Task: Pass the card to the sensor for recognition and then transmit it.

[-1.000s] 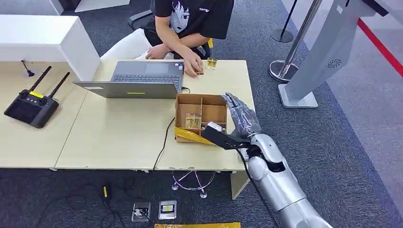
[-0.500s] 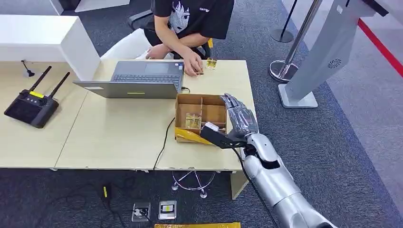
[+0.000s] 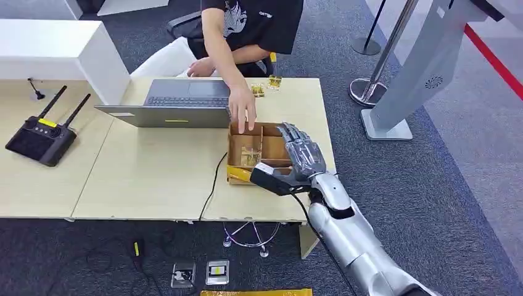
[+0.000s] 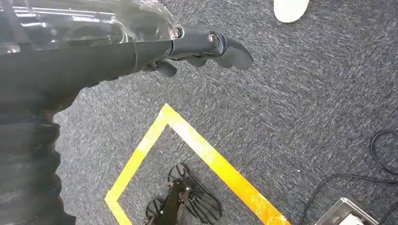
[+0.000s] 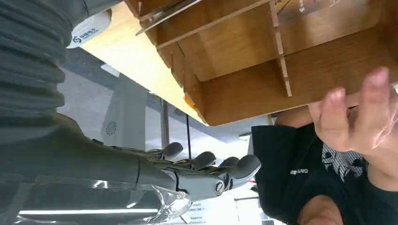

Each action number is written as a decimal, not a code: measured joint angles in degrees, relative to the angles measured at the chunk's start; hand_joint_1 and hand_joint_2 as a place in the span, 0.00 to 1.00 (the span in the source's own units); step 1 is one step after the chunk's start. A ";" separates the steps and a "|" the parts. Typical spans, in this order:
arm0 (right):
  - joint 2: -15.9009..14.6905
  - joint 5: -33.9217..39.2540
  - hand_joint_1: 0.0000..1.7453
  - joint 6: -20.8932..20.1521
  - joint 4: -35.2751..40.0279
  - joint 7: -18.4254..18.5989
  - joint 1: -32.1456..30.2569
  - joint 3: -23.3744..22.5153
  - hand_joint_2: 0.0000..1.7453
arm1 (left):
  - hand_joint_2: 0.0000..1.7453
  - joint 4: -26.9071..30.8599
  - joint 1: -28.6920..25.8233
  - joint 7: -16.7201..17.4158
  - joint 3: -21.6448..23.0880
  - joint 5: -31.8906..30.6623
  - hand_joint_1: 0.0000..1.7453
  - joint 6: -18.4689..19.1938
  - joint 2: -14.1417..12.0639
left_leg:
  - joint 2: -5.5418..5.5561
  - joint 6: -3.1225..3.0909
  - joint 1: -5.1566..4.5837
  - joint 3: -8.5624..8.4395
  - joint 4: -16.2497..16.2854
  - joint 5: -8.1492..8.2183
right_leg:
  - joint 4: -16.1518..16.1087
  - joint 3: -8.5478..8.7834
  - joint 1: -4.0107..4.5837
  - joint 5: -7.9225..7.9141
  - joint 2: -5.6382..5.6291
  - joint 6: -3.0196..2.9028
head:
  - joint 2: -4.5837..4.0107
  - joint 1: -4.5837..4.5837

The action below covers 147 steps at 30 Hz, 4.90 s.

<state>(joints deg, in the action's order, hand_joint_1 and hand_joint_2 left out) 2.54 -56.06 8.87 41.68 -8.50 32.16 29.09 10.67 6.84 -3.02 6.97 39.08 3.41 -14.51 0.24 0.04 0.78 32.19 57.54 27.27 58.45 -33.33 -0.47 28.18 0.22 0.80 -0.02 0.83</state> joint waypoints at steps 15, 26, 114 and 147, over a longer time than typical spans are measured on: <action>0.37 -0.44 0.00 0.04 -2.34 0.81 0.60 0.87 1.00 | 1.00 0.00 0.00 0.04 0.00 0.15 0.00 0.07 0.00 | 0.00 0.00 0.00 -0.01 0.00 0.00 | 0.00 0.00 0.00 0.00 -0.01 0.00 | 0.00 0.00; -0.31 -0.52 0.00 -0.15 -2.58 1.38 0.58 0.87 1.00 | 1.00 0.00 -0.01 0.04 0.00 0.20 0.00 0.04 -0.04 | 0.00 0.00 0.00 -0.02 0.00 0.00 | 0.00 -0.01 0.00 0.00 -0.02 0.00 | 0.00 0.00; -0.63 -1.42 0.88 -5.01 -2.86 1.88 0.08 1.29 1.00 | 1.00 0.00 -0.02 0.07 0.00 1.55 0.00 0.15 -0.35 | -0.01 0.00 0.00 -0.01 0.00 0.00 | 0.00 -0.01 0.00 0.00 -0.03 0.00 | 0.00 0.00; -0.79 -0.85 1.00 -3.39 -0.32 0.39 2.78 0.83 1.00 | 1.00 0.00 -0.07 -0.92 0.00 1.97 0.00 -0.37 -0.33 | -0.01 0.00 -0.01 -0.01 0.01 0.00 | 0.00 -0.01 0.00 -0.01 -0.03 0.00 | 0.00 0.00</action>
<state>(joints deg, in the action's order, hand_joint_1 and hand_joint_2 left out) 1.75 -56.91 5.49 41.36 -8.11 34.94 29.92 10.67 6.77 -3.94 6.97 41.05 3.04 -14.84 0.23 0.04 0.78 32.18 57.55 27.27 58.45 -33.34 -0.48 28.17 0.19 0.80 -0.02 0.83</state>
